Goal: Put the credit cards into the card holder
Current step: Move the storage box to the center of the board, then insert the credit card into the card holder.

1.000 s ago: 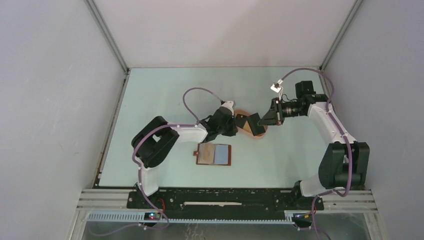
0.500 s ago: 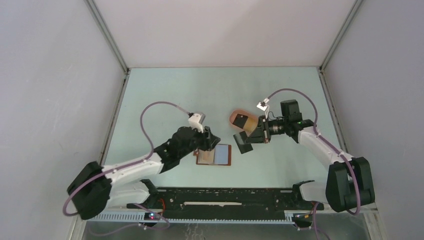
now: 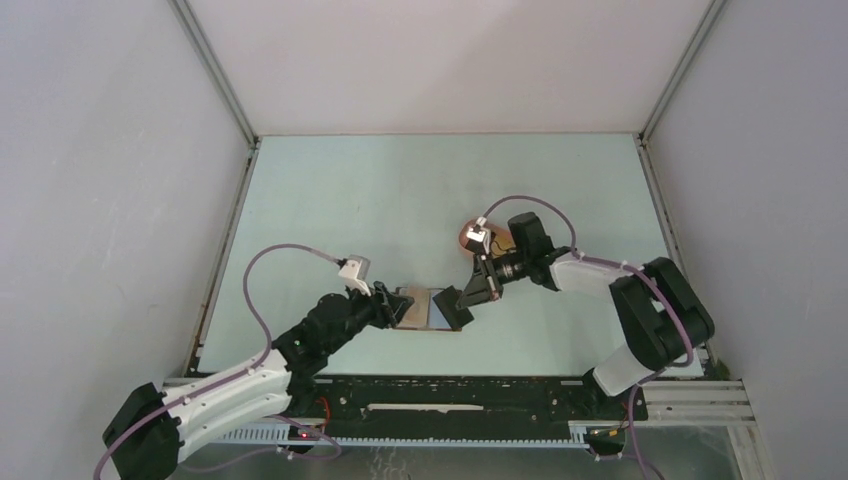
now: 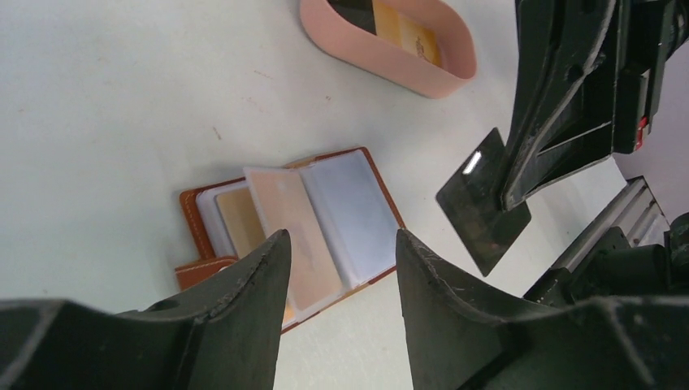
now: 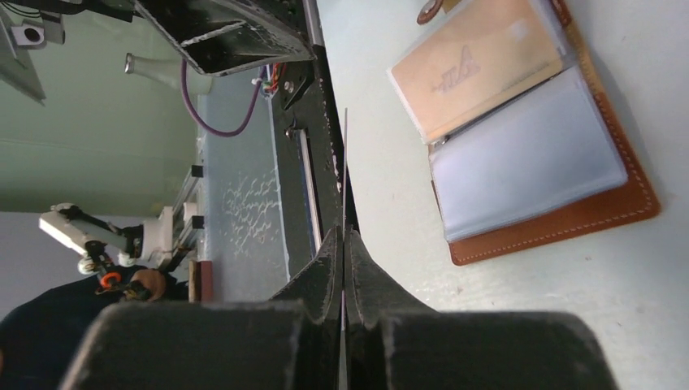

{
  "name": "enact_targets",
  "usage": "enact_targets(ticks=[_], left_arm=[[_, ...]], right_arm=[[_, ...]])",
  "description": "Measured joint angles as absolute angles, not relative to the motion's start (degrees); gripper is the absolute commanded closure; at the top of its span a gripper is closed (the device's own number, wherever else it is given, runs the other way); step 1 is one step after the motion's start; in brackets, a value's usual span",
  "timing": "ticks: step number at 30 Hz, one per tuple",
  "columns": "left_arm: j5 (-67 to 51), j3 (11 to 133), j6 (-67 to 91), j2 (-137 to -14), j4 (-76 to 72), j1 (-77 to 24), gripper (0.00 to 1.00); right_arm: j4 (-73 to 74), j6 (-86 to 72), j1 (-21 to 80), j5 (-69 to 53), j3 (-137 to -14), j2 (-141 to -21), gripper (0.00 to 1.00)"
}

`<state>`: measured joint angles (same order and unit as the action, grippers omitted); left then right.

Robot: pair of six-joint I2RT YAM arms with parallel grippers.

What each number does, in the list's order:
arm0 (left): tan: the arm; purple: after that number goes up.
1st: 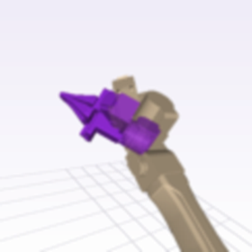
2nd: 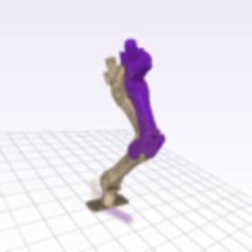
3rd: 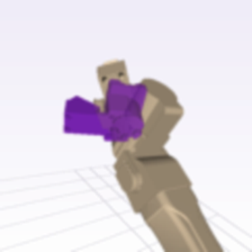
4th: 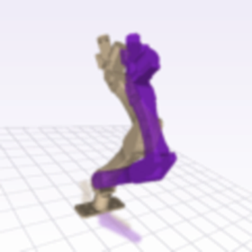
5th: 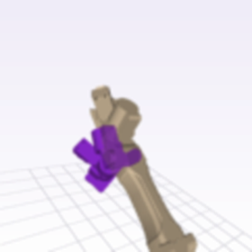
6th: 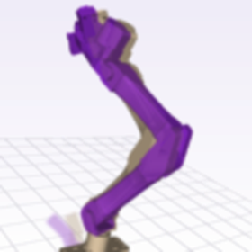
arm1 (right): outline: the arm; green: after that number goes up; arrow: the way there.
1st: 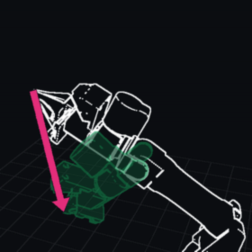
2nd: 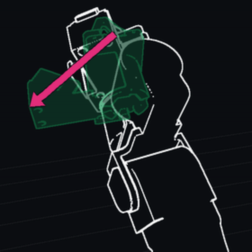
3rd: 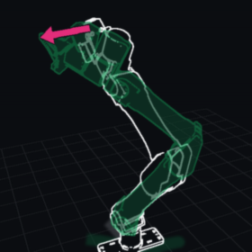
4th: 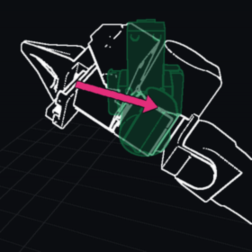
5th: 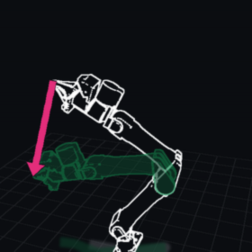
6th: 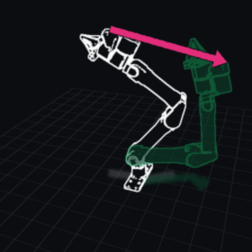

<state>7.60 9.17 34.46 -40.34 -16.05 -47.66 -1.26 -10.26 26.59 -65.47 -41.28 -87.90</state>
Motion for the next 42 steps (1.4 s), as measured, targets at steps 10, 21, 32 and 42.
enact_targets(ticks=[10, 21, 32, 42], left_arm=[[8.82, 4.93, 36.99, -39.99, -17.3, -47.66, 0.44], [8.95, 5.06, 37.76, -49.56, -19.25, -47.44, 0.58], [8.86, 6.13, 38.59, -56.05, -19.97, -46.74, 0.77], [8.38, 6.13, 39.11, -57.34, -21.3, -45.84, 0.8]], right_arm=[[-5.43, -17.19, 29.78, -64.93, -44.16, -97.78, 1.0], [-0.84, -18.63, 28.49, -59.42, -49.34, -102.83, 1.0], [3.66, -21.39, 29.36, -55.59, -51.75, -107.61, 1.0], [3.77, -23.86, 29.91, -56.07, -53.1, -109.78, 1.0]])
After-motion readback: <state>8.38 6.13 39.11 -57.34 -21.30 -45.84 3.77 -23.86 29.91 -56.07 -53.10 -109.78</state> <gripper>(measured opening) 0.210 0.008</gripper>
